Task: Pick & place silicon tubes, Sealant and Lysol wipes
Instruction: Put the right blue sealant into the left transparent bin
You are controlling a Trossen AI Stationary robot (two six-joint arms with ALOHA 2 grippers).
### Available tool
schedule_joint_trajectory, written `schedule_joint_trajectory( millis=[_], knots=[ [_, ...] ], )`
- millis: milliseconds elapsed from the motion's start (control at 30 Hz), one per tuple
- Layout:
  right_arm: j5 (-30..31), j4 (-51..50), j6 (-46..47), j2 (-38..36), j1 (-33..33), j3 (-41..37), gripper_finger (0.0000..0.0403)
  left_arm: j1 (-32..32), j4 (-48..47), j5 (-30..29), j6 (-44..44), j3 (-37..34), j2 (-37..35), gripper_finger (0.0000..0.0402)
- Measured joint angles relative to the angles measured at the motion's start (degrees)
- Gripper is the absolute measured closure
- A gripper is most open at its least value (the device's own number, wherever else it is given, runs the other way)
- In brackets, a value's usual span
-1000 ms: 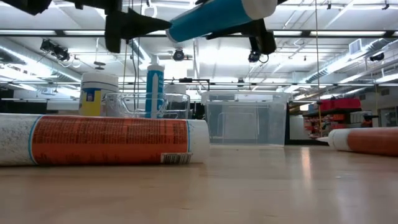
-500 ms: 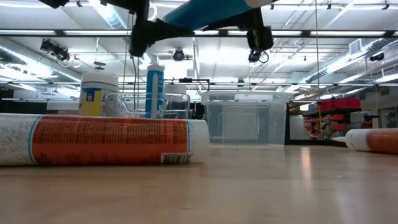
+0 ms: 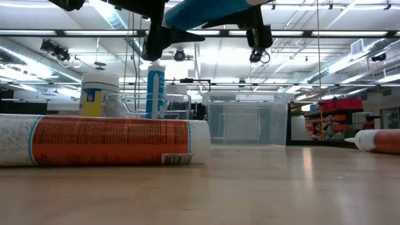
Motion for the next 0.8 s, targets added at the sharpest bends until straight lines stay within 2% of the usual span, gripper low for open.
schedule_joint_trajectory(
  millis=[433,633,700,800],
  knots=[
    [-0.5,0.3,0.2,0.0,0.0,0.0,0.0205,0.0,0.0,0.1,-3.0,0.0,0.0,0.0167],
    [-0.4,0.4,0.6,0.0,-0.1,0.0,0.0205,-0.1,-0.5,-0.5,-5.5,0.0,0.0,0.0184],
    [-0.4,0.6,0.1,0.0,-0.1,0.0,0.0183,-0.1,-0.4,-1.3,-7.4,0.0,0.0,0.0184],
    [-0.2,0.9,-3.7,0.0,-0.4,0.0,0.0116,-0.1,-0.3,-2.4,-12.6,0.0,0.0,0.0183]
  ],
)
